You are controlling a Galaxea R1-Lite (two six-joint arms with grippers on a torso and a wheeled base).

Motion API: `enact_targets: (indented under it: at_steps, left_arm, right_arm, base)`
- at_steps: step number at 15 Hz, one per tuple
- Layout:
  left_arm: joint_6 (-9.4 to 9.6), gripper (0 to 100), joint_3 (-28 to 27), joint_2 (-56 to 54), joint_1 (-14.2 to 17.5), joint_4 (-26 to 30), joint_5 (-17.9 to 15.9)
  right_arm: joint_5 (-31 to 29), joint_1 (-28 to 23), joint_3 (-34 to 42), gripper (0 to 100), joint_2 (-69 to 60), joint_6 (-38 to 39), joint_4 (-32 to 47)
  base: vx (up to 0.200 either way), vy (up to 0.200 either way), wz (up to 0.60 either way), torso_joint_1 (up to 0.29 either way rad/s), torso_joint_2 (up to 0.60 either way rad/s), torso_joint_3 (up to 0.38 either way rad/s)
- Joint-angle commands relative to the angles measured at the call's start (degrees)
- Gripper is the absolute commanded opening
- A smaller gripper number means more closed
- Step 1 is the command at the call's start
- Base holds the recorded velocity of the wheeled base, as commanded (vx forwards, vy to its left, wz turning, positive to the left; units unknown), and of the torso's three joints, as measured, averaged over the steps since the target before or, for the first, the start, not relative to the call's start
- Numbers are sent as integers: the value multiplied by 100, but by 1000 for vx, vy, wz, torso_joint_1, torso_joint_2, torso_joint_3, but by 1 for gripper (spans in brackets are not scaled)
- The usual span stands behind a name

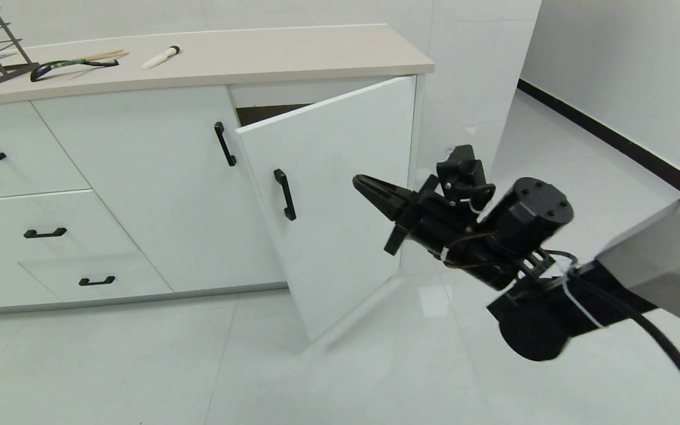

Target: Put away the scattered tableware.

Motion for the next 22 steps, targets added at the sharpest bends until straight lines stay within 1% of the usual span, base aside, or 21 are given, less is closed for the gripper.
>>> enact_targets:
  at_steps: [1,2,3,4,6,8,9,10,11,12,13,14,15,16,17,18,20,22]
  left_arm:
    - [-6,100,0,0,0,-1,1]
    - [3,100,0,0,0,-1,1]
    - [3,100,0,0,-9,-1,1]
    - [-6,100,0,0,0,-1,1]
    - [3,100,0,0,0,-1,1]
    - [3,100,0,0,0,-1,1]
    - [3,100,0,0,0,-1,1]
    - [3,100,0,0,0,-1,1]
    - [3,100,0,0,-9,-1,1]
    - [3,100,0,0,0,-1,1]
    - [3,100,0,0,-9,-1,1]
    - [3,100,0,0,0,-1,1]
    - [3,100,0,0,0,-1,-8]
    - [3,100,0,0,0,-1,1]
    - [3,100,0,0,0,-1,1]
    - [3,100,0,0,0,-1,-8]
    - [3,100,0,0,0,-1,1]
    - [3,100,0,0,0,-1,1]
  right_arm:
    - [1,-145,2443,0,-2006,-87,-85]
    - [1,-365,2952,0,-2604,-87,-77]
    - [1,-822,3436,0,-3192,-87,-77]
    - [27,-1464,4007,0,-3869,-87,-59]
    - [89,-2510,5211,0,-5267,-78,-33]
    - [247,-3116,5932,0,-6576,-96,152]
    - [264,-3415,5932,0,-7402,-78,715]
    - [273,-3555,5932,0,-7983,-70,1277]
    - [317,-3617,5932,0,-9213,-87,2973]
    - [308,-3670,5923,0,-10189,-96,4459]
    - [291,-3766,5879,0,-11041,-96,5786]
    - [264,-3933,5774,0,-11700,-78,6928]
    - [-43,-3881,5853,0,-11841,-61,7482]
    - [-483,-3854,5932,0,-11938,-43,7702]
    - [-1063,-3845,5932,0,-11999,1,8449]
    - [-1493,-3837,5870,0,-12026,27,8721]
    - [-2539,-3837,5932,0,-12034,256,8757]
    - [-2539,-3837,5932,0,-12043,370,8757]
  base:
    - [0,0,0,0,0,0]
    - [0,0,0,0,0,0]
    - [0,0,0,0,0,0]
    - [0,0,0,0,0,0]
    - [0,0,0,0,0,0]
    - [0,0,0,0,0,0]
    - [0,0,0,0,0,0]
    - [0,0,0,0,0,0]
    - [0,0,0,0,0,0]
    - [0,0,0,0,0,0]
    - [0,0,0,0,0,0]
    - [0,0,0,0,0,0]
    - [0,0,0,0,0,0]
    - [0,0,0,0,0,0]
    - [0,0,0,0,0,0]
    - [0,0,0,0,0,0]
    - [0,0,0,0,0,0]
    - [0,0,0,0,0,0]
